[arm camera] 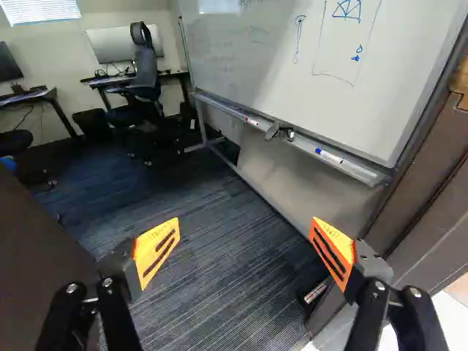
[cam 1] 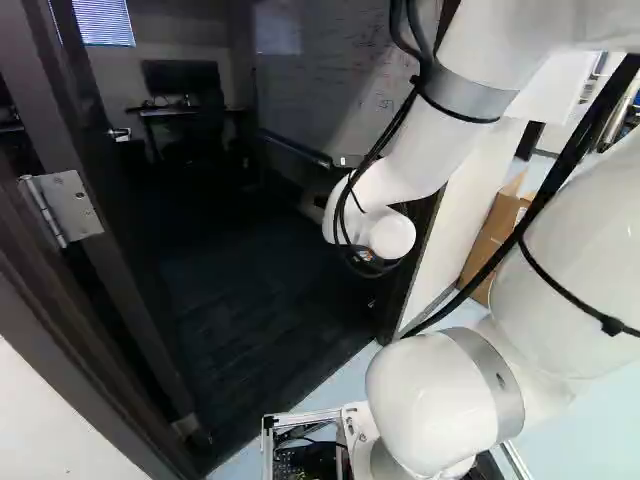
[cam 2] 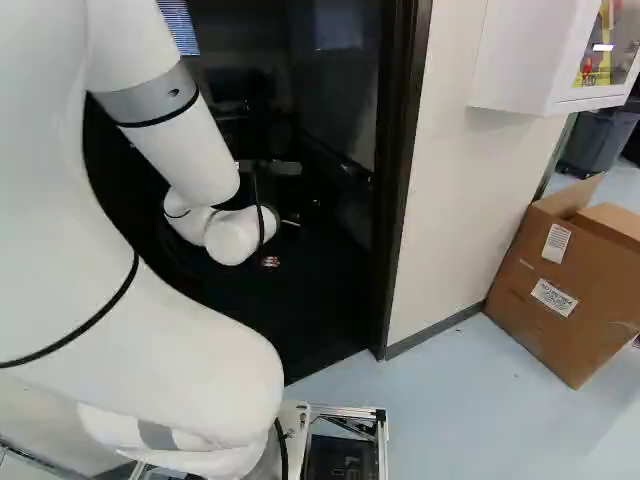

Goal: Open the door and move inside

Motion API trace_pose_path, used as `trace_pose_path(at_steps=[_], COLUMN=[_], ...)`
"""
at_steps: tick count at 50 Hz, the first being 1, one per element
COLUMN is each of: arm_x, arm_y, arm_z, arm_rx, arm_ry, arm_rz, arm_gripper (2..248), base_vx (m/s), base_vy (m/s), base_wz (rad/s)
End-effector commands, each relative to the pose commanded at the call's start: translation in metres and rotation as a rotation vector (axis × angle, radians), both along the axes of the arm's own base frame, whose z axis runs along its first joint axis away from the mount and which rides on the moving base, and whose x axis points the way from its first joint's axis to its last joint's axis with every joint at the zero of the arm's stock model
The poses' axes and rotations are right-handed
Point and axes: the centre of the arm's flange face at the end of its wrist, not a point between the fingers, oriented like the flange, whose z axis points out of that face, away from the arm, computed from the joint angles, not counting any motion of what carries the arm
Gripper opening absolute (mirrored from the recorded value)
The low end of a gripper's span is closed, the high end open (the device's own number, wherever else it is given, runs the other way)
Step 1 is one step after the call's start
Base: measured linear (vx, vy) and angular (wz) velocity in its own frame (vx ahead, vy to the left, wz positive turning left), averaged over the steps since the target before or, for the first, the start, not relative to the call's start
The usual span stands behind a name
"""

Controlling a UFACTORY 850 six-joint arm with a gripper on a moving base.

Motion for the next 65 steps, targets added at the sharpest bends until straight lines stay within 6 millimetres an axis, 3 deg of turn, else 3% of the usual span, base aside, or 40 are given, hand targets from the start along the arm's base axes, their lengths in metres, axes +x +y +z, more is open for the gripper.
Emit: trace_pose_path(at_steps=[65], arm_x=[0.0], arm_y=[0.0], arm_z=[0.0], arm_rx=[0.0], arm_ry=[0.0], arm_rz=[0.0], arm_gripper=[247], base_vx=[0.013], base_vy=[0.003], base_wz=[0.004])
